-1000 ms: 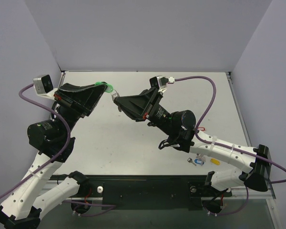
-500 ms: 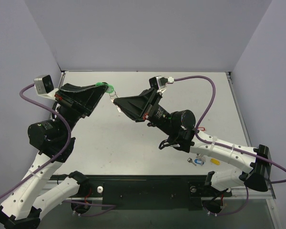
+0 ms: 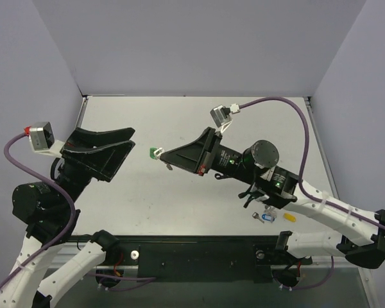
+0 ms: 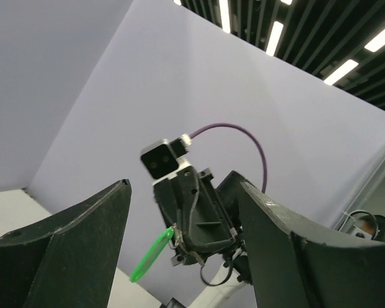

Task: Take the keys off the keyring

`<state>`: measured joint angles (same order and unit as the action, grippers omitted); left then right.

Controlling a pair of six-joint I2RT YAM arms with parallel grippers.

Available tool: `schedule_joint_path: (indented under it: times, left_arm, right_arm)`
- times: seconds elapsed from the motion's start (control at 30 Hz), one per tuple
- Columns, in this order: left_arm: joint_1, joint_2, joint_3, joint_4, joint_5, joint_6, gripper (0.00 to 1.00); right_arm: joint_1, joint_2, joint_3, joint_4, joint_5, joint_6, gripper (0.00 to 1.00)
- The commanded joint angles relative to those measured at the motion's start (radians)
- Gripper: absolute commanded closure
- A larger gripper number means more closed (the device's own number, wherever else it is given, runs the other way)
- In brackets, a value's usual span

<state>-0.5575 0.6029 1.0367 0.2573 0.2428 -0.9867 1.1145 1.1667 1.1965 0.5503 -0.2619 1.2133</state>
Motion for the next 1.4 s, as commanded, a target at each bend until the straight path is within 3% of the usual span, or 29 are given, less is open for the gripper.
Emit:
schedule_joint_path:
  times: [0.0, 0.2, 0.37, 0.5, 0.67, 1.0, 1.37]
  left_arm:
    - [-0.005, -0.035, 0.088, -0.254, 0.006, 0.173, 0.23]
    - [-0.005, -0.049, 0.111, -0.365, 0.127, 0.246, 0.26]
    - [-0.005, 0.012, 0.114, -0.291, 0.402, 0.221, 0.30]
    - [-0.005, 0.020, 0.108, -0.273, 0.478, 0.212, 0.34]
    - [-0.005, 0.023, 0.031, -0.084, 0.594, 0.111, 0.35]
    - [-0.005, 0.032, -0.067, 0.137, 0.653, -0.041, 0.38]
    - [-0.054, 0.072, -0.129, 0.346, 0.616, -0.155, 0.42]
  right_arm:
    - [0.004, -0.111, 0.109, -0.375, -0.056, -0.233, 1.00]
    - [0.002, -0.165, 0.141, -0.601, -0.144, -0.345, 1.00]
    - [-0.002, -0.160, 0.179, -0.737, -0.249, -0.394, 1.00]
    - [-0.005, -0.165, 0.189, -0.802, -0.313, -0.409, 1.00]
    - [-0.005, -0.182, 0.173, -0.770, -0.361, -0.399, 1.00]
    - [-0.008, -0.168, 0.216, -0.710, -0.444, -0.409, 1.00]
    - [-0.016, -0.142, 0.236, -0.601, -0.513, -0.390, 1.00]
